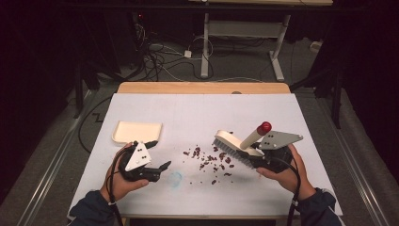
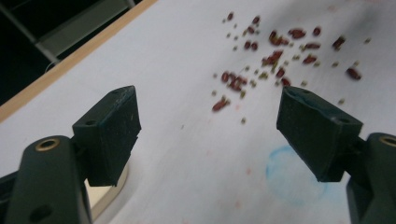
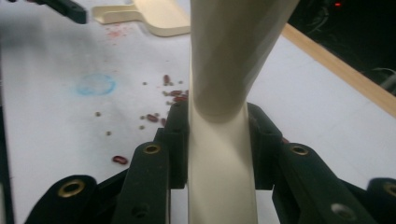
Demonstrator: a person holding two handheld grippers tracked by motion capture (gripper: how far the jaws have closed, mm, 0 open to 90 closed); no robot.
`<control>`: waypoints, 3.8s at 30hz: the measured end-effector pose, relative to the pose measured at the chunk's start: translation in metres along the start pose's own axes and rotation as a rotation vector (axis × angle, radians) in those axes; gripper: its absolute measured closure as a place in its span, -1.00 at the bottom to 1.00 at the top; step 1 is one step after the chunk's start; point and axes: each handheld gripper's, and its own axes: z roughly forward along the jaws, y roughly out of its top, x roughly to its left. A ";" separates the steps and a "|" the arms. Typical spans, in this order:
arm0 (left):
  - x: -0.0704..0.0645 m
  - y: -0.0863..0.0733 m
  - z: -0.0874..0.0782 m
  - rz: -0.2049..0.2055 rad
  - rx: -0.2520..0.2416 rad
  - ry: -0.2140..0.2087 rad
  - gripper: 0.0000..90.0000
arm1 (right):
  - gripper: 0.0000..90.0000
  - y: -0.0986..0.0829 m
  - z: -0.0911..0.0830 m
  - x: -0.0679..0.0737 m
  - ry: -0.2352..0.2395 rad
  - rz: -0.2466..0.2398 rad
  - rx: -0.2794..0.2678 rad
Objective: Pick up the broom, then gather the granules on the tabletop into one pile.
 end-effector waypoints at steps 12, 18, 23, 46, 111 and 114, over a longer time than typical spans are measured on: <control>0.000 -0.041 -0.017 -0.064 0.062 0.054 -0.54 | 0.51 -0.008 -0.005 -0.022 -0.165 0.043 0.016; 0.000 -0.047 -0.019 -0.075 0.083 0.063 -0.54 | 0.51 -0.014 0.003 -0.038 -0.263 0.060 0.044; -0.001 -0.047 -0.016 -0.072 0.095 0.058 -0.55 | 0.51 -0.013 0.016 -0.051 -0.323 0.046 0.077; -0.003 -0.048 -0.015 -0.078 0.120 0.068 -0.56 | 0.50 -0.006 0.110 -0.037 -0.297 -0.041 0.233; 0.002 -0.047 -0.025 -0.093 0.084 0.104 -0.60 | 0.51 0.007 0.090 0.040 0.200 0.096 0.087; 0.001 -0.047 -0.024 -0.086 0.090 0.099 -0.60 | 0.51 0.008 0.085 0.035 0.199 0.077 0.065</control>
